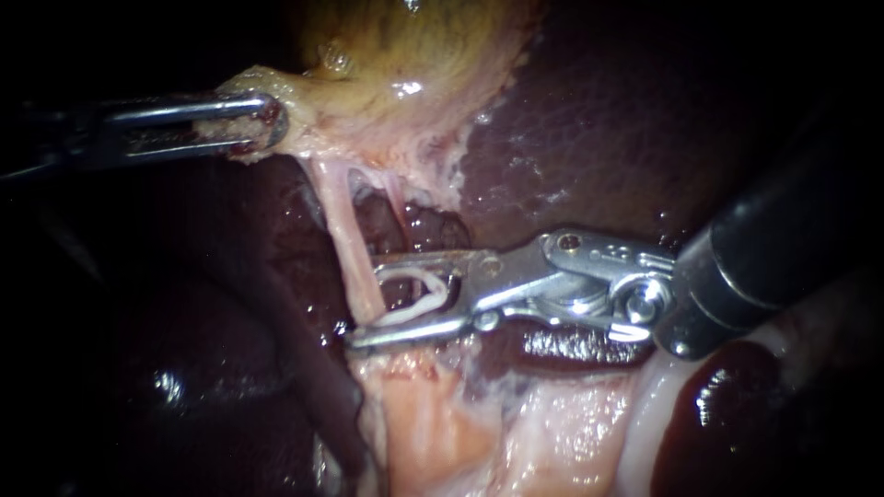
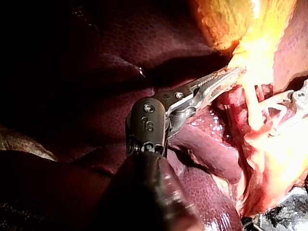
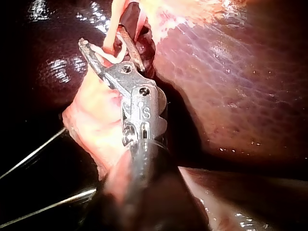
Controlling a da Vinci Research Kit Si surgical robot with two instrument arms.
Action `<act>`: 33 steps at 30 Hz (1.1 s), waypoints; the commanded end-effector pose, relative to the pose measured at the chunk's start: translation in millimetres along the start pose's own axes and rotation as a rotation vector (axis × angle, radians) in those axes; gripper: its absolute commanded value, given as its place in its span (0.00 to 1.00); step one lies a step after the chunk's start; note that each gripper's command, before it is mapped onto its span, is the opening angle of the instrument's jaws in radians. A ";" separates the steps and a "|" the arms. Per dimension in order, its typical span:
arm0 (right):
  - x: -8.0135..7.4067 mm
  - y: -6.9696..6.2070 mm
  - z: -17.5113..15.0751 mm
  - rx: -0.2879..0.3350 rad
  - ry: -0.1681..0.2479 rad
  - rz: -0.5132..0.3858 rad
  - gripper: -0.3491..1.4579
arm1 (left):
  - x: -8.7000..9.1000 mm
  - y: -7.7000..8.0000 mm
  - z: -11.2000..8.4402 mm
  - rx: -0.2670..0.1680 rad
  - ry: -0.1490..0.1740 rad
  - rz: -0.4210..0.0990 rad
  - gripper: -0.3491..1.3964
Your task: Clipping first clip left tube
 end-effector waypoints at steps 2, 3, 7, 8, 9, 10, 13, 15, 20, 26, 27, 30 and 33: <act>-0.1 0.1 0.1 0.003 0.000 -0.001 0.47 | 0.0 0.0 0.0 -0.001 0.000 0.000 0.00; -0.2 0.1 0.2 0.005 -0.001 -0.001 0.47 | 0.0 0.0 0.0 0.000 0.000 0.000 0.00; -0.6 0.3 0.8 0.003 -0.002 -0.005 0.47 | 0.0 0.0 0.0 0.000 0.000 0.000 0.00; -0.9 0.3 1.1 0.006 0.000 -0.006 0.47 | 0.0 0.0 0.1 0.000 0.000 0.000 0.00; -1.1 0.4 1.3 0.004 -0.003 -0.008 0.47 | 0.0 0.0 0.1 0.000 0.000 0.000 0.00; -1.4 0.4 1.6 0.005 -0.010 -0.010 0.47 | 0.0 0.0 0.1 0.000 0.000 0.000 0.00; -2.6 0.5 2.6 0.001 -0.049 -0.018 0.47 | 0.0 0.0 0.1 0.000 0.000 0.000 0.00; -3.4 0.6 3.2 0.003 -0.060 -0.023 0.47 | 0.0 0.0 0.1 0.000 0.001 0.000 0.00; -4.0 0.8 4.3 0.012 -0.064 -0.027 0.47 | 0.0 0.0 0.3 0.001 0.001 0.001 0.00; -3.8 1.0 5.0 0.021 -0.066 -0.026 0.47 | -0.1 0.1 0.5 -0.001 0.001 0.001 0.00; -3.8 1.0 5.1 0.026 -0.064 -0.020 0.47 | -0.1 0.1 0.6 0.000 0.001 0.001 0.00; -3.7 1.1 5.5 0.033 -0.059 -0.020 0.47 | -0.1 0.1 0.6 0.000 0.001 0.001 0.00; -3.7 0.9 5.6 0.051 -0.048 -0.021 0.47 | -0.1 0.2 0.7 0.000 0.001 0.001 0.00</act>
